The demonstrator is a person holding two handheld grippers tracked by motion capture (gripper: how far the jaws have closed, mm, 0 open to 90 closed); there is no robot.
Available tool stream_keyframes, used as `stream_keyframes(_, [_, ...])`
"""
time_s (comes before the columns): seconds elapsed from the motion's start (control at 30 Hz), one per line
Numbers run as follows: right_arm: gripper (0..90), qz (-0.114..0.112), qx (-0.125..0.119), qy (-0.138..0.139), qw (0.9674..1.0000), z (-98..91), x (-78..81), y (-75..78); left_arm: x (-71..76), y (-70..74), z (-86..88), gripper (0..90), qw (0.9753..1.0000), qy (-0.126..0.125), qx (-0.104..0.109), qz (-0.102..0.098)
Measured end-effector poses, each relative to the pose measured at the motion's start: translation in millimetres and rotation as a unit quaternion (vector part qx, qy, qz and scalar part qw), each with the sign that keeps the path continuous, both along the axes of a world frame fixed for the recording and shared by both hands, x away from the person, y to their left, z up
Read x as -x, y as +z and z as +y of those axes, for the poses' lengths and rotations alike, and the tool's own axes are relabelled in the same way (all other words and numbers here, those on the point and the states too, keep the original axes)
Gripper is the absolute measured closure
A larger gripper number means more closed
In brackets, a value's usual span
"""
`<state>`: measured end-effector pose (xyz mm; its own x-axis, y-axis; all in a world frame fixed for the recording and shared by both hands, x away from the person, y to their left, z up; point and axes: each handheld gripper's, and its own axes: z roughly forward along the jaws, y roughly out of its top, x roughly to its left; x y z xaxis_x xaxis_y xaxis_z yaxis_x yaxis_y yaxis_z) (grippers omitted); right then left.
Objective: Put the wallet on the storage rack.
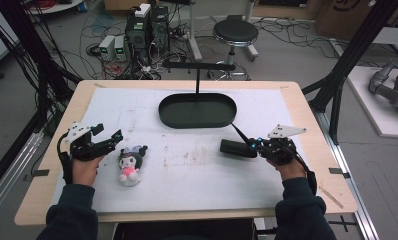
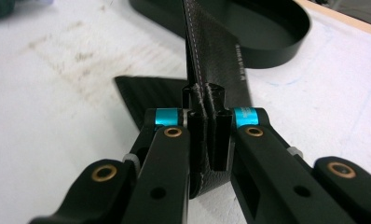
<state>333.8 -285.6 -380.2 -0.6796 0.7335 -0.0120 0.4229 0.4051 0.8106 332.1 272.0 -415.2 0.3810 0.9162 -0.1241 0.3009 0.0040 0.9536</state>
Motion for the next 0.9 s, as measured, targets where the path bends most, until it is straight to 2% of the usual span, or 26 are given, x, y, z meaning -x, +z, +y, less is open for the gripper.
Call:
stream_keyframes(0.03, [89.3,0.004,-0.006,-0.012,0.9999,-1.4,-0.4,1.6,0.0,0.0,0.0,22.1,1.0000,0.000,0.000,0.000])
stream_keyframes(0.07, [89.3,0.004,-0.006,-0.012,0.9999,-1.4,-0.4,1.6,0.0,0.0,0.0,22.2,1.0000,0.000,0.000,0.000])
stream_keyframes(0.13, [89.4,0.010,-0.022,-0.041,0.9989,-6.4,-1.8,5.3,0.0,0.1,0.1,22.1,1.0000,0.000,-0.001,0.000])
stream_keyframes(0.33, [89.4,0.019,-0.035,-0.065,0.9971,-14.3,-1.5,12.2,-0.2,-0.3,0.1,22.1,1.0000,0.000,0.000,0.000])
stream_keyframes(0.4, [89.4,0.016,-0.023,-0.090,0.9955,-15.5,-3.7,12.4,-0.2,-0.4,-0.7,22.1,1.0000,0.000,0.001,0.001])
stream_keyframes(0.5, [89.4,-0.002,-0.019,-0.104,0.9944,-14.7,-8.3,9.9,-0.1,-0.3,-0.9,22.1,1.0000,0.000,0.001,0.001])
stream_keyframes(0.63, [89.4,-0.024,-0.001,-0.127,0.9916,-12.4,-19.1,9.8,-0.2,-0.4,-0.9,22.2,1.0000,0.001,0.000,0.002])
stream_keyframes(0.9, [88.7,-0.042,0.017,-0.128,0.9907,-4.6,-37.6,5.3,-1.0,-1.0,-0.7,22.1,1.0000,-0.001,0.000,0.003])
